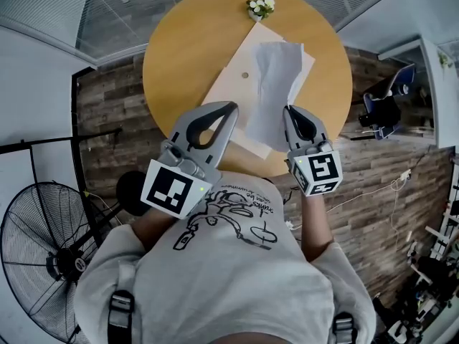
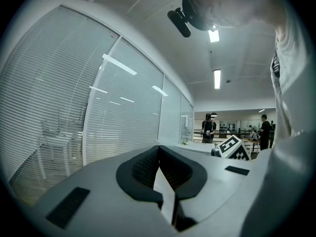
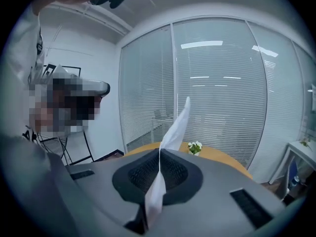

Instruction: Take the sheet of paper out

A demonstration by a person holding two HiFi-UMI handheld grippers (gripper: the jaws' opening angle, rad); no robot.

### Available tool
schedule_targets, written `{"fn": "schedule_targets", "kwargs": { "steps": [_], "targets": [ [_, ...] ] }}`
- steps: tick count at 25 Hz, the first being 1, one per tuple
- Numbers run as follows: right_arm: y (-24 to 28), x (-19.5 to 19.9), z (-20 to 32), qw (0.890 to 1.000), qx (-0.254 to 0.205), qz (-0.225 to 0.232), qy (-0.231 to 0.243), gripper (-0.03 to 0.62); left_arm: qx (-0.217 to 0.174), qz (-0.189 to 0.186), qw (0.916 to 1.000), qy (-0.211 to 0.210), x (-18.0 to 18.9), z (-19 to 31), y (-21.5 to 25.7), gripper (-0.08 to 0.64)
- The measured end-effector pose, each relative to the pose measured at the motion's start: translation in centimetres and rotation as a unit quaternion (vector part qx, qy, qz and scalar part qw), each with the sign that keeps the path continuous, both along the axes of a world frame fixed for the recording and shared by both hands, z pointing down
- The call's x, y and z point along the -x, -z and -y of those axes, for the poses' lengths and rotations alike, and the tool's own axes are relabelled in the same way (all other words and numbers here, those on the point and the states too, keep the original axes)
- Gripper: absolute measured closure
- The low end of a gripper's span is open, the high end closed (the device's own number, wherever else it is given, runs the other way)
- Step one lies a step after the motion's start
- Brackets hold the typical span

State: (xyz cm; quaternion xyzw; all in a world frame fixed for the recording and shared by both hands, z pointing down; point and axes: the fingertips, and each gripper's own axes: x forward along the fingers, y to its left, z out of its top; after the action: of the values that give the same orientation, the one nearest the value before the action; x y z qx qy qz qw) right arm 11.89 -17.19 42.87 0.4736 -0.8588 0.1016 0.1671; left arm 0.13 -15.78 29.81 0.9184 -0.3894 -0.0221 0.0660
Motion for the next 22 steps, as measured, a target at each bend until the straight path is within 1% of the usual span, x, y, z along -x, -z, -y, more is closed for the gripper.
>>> {"fn": "schedule_targets", "kwargs": {
  "steps": [12, 17, 22],
  "targets": [
    [6.9, 0.3, -2.8, 0.999, -0.047, 0.022, 0.005, 0.581, -0.004, -0.001, 1.0000, 0.000, -0.3, -1.2, 0.9, 0.538],
    [9.1, 0.2, -4.3, 0.997, -0.068, 0.023, 0.002, 0.581, -0.007, -0.003, 1.0000, -0.003, -0.4, -2.0, 1.2, 0.538],
    [10.6, 0.2, -5.6, 0.996, -0.078, 0.031, -0.002, 0.580, -0.009, -0.002, 1.0000, -0.004, -0.4, -2.6, 1.4, 0.539]
  ]
}}
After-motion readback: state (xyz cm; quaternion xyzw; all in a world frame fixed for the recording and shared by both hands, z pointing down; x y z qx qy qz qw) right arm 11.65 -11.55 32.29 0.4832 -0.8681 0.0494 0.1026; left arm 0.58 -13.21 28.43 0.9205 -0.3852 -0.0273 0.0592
